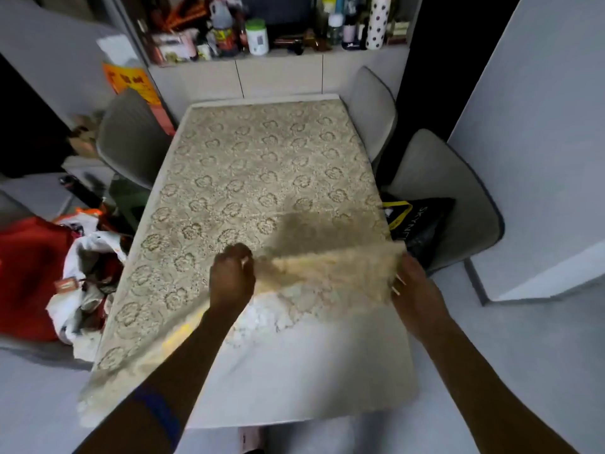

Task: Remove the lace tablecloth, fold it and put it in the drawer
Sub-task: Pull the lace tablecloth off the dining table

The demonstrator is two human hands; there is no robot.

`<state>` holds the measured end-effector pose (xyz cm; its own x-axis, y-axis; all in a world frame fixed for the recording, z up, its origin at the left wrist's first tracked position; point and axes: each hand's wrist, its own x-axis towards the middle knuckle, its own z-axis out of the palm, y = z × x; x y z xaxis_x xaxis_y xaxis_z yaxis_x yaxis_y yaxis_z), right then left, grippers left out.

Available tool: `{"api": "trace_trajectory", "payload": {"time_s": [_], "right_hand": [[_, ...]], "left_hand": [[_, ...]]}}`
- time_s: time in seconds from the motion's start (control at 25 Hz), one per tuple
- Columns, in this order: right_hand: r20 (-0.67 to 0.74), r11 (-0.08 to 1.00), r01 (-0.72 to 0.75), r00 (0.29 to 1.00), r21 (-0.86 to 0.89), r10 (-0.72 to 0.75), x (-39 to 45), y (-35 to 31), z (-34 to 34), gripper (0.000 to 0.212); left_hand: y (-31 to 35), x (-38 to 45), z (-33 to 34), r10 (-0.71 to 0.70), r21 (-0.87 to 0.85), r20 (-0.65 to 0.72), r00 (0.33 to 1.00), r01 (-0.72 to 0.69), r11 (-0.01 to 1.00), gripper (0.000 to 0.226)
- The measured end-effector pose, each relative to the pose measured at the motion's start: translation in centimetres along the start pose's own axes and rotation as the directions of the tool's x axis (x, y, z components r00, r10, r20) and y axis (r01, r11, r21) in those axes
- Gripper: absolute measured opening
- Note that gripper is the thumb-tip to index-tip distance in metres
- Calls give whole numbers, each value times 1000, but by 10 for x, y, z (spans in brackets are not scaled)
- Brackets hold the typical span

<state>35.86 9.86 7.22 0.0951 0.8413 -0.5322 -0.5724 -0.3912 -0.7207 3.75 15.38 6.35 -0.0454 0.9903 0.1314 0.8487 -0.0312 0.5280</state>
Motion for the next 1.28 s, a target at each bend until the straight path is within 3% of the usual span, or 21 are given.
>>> {"api": "trace_trajectory", "payload": {"time_s": [0.04, 0.08, 0.2, 0.28, 0.36, 0.44, 0.52, 0.6, 0.72, 0.76, 0.8, 0.88, 0.96, 1.0, 1.04, 1.08, 1.12, 1.2, 1.24, 1.28], "right_hand": [[-42, 993, 113, 993, 37, -111, 15, -8, 23, 38], [-89, 985, 171, 981, -12, -172, 27, -8, 40, 38], [-191, 909, 43, 973, -415, -133, 46, 41, 56, 36], [-237, 723, -123, 970, -679, -57, 49, 97, 53, 39], [-203, 488, -163, 979, -858, -30, 54, 143, 52, 48], [-75, 264, -50, 993, -963, -86, 66, 175, 63, 61], [138, -40, 134, 976, -990, -170, 82, 194, 81, 73], [296, -315, 227, 936, -921, -190, 101, 204, 97, 75], [340, -556, 183, 921, -811, -192, 115, 200, 114, 40], [334, -591, 175, 927, -788, -170, 115, 197, 115, 31], [325, -597, 187, 937, -780, -131, 112, 196, 111, 28], [306, -575, 241, 952, -782, -17, 96, 200, 92, 20], [315, -551, 321, 943, -770, 110, 68, 206, 70, 12], [228, -556, 317, 947, -769, 224, 54, 206, 62, 13], [156, -513, 320, 929, -797, 337, 41, 203, 56, 8], [105, -444, 289, 913, -848, 393, 31, 203, 44, 17], [41, -370, 228, 892, -901, 450, 22, 201, 34, 28], [40, -265, 143, 932, -954, 359, 15, 196, 21, 44], [63, -265, 141, 958, -954, 280, 13, 195, 16, 49], [88, -293, 150, 973, -944, 215, 12, 196, 12, 52]], "left_hand": [[6, 18, -3, 1, -25, -193, 981, -6, 1000, 12], [6, 27, 0, 51, -32, -235, 971, -61, 998, 19], [-15, 2, 31, 210, -1, 125, 970, -212, 977, 23], [-54, -26, 57, 220, 156, 329, 918, -283, 946, 32], [-95, -46, 71, 49, 365, 509, 859, -267, 892, 59], [-136, -48, 75, -109, 497, 575, 811, -241, 834, 76], [-165, -37, 70, -103, 526, 521, 847, -224, 821, 83], [-179, -25, 68, 3, 458, 534, 846, -293, 839, 76], [-183, -13, 62, 237, 367, 529, 815, -472, 802, 54], [-183, -9, 58, 204, 290, 579, 789, -433, 853, 50], [-178, -7, 53, 84, 248, 644, 760, -311, 918, 43], [-169, -20, 50, -70, 216, 858, 509, -234, 948, 31], [-162, -33, 46, -101, 154, 971, 216, -243, 958, 27], [-163, -41, 46, -107, 123, 990, 88, -205, 971, 30], [-163, -46, 44, -97, 102, 994, 45, -134, 986, 30], [-161, -48, 40, -82, 87, 989, 123, -34, 996, 29], [-161, -46, 39, -100, 94, 957, 271, 35, 995, 29], [-163, -37, 45, -166, 217, 777, 607, -11, 976, 45], [-164, -32, 50, -203, 325, 696, 689, -49, 944, 61], [-163, -26, 56, -252, 403, 642, 724, -39, 914, 76]]}}
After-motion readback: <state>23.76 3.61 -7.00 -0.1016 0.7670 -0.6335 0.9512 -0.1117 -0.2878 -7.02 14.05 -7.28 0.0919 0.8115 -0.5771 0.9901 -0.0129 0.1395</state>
